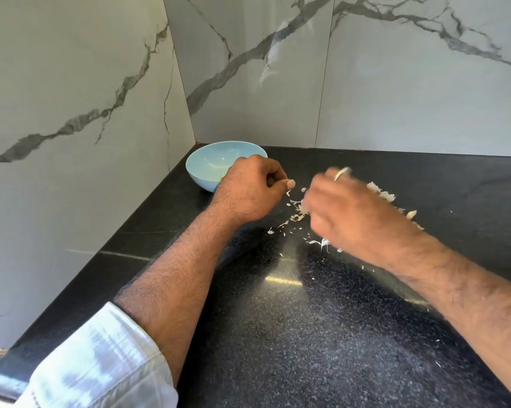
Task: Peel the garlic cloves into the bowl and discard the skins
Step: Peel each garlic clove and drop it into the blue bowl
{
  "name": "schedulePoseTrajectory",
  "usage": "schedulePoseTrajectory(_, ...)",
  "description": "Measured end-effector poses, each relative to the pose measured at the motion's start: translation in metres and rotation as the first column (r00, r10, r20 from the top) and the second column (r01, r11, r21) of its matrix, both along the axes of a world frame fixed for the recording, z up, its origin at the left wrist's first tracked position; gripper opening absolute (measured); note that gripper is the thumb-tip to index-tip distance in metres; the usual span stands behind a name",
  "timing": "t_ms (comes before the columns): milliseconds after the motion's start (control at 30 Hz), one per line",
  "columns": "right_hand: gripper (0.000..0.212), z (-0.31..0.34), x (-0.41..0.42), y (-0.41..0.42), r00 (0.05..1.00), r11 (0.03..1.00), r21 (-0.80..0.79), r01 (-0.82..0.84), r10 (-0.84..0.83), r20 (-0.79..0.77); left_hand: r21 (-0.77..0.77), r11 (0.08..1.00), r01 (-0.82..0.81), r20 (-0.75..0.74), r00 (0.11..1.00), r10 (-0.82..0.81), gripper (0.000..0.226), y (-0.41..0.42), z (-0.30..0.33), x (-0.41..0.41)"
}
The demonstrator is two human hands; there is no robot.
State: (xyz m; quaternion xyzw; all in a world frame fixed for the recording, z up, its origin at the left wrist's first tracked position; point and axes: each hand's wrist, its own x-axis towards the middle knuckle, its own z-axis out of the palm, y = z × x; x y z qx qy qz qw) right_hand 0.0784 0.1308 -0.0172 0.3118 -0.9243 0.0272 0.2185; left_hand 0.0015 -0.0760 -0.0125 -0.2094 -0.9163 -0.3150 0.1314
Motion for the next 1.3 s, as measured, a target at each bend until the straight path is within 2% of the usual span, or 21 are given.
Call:
schedulePoseTrajectory(67,0.015,-0.012,0.002,-0.001,0.968,0.996,0.092,0.021,-0.043,0.247,0.004,1.000,-0.011,0.001,1.000,0.011,0.018,0.000,-0.001,-0.001)
schedulePoseTrajectory(100,0.015,-0.016,0.002,0.000,0.964,0.997,0.078,0.004,-0.024,0.264,0.005,1.000,-0.013,0.007,1.000,0.013,0.018,0.000,-0.002,-0.002)
schedulePoseTrajectory(200,0.009,-0.015,-0.002,0.003,0.994,0.998,0.020,-0.053,0.051,0.099,0.011,1.000,-0.017,0.003,1.000,0.017,0.019,-0.001,-0.004,-0.003)
schedulePoseTrajectory(300,0.006,-0.004,-0.003,0.003,0.994,0.982,-0.182,-0.052,0.032,-0.108,0.023,1.000,-0.011,0.003,1.000,0.011,0.020,-0.001,-0.005,-0.005)
schedulePoseTrajectory(333,0.007,-0.004,-0.003,0.002,0.993,0.972,-0.230,-0.040,0.012,-0.121,0.019,1.000,-0.011,0.003,1.000,0.011,0.020,-0.001,-0.005,-0.005)
schedulePoseTrajectory(367,0.008,-0.006,-0.003,0.002,0.997,0.974,-0.226,-0.022,0.005,-0.075,0.018,1.000,-0.010,0.006,1.000,0.010,0.020,-0.001,-0.005,-0.005)
schedulePoseTrajectory(467,0.017,-0.019,0.000,-0.001,0.959,0.993,-0.109,0.050,-0.017,0.283,0.013,1.000,0.002,0.024,1.000,-0.003,0.019,-0.002,-0.006,-0.005)
schedulePoseTrajectory(533,0.014,-0.015,0.000,0.004,0.952,0.976,-0.200,0.089,-0.024,0.306,0.034,0.999,0.030,0.049,0.998,-0.032,0.016,0.000,-0.006,-0.004)
schedulePoseTrajectory(600,0.006,-0.002,0.003,0.014,0.946,0.874,-0.452,0.179,-0.026,0.323,0.110,0.991,0.076,0.100,0.991,-0.087,0.012,0.003,-0.006,-0.001)
schedulePoseTrajectory(633,0.006,0.005,0.006,0.019,0.930,0.766,-0.595,0.242,-0.010,0.367,0.170,0.980,0.103,0.136,0.983,-0.127,0.010,0.006,-0.006,0.002)
schedulePoseTrajectory(700,0.013,0.013,0.013,0.033,0.887,0.483,-0.801,0.353,0.101,0.451,0.320,0.933,0.163,0.193,0.953,-0.233,0.007,0.016,-0.004,0.010)
schedulePoseTrajectory(733,0.015,0.013,0.017,0.036,0.865,0.355,-0.848,0.393,0.170,0.472,0.407,0.895,0.184,0.214,0.933,-0.289,0.007,0.020,-0.003,0.015)
schedulePoseTrajectory(767,0.018,0.012,0.021,0.038,0.851,0.268,-0.867,0.420,0.215,0.479,0.482,0.854,0.197,0.230,0.912,-0.340,0.007,0.025,-0.002,0.019)
schedulePoseTrajectory(833,0.019,0.006,0.023,0.037,0.840,0.204,-0.875,0.439,0.253,0.481,0.554,0.806,0.210,0.246,0.883,-0.399,0.009,0.032,-0.003,0.026)
schedulePoseTrajectory(1000,0.015,-0.001,0.021,0.032,0.847,0.240,-0.870,0.431,0.225,0.482,0.561,0.785,0.263,0.233,0.859,-0.455,0.007,0.037,-0.007,0.033)
schedulePoseTrajectory(1133,0.014,-0.001,0.020,0.036,0.865,0.261,-0.870,0.418,0.177,0.469,0.529,0.803,0.274,0.236,0.862,-0.449,0.004,0.038,-0.008,0.034)
schedulePoseTrajectory(1300,0.010,-0.003,0.020,0.036,0.878,0.339,-0.854,0.394,0.138,0.459,0.463,0.835,0.298,0.176,0.892,-0.416,0.009,0.041,-0.014,0.032)
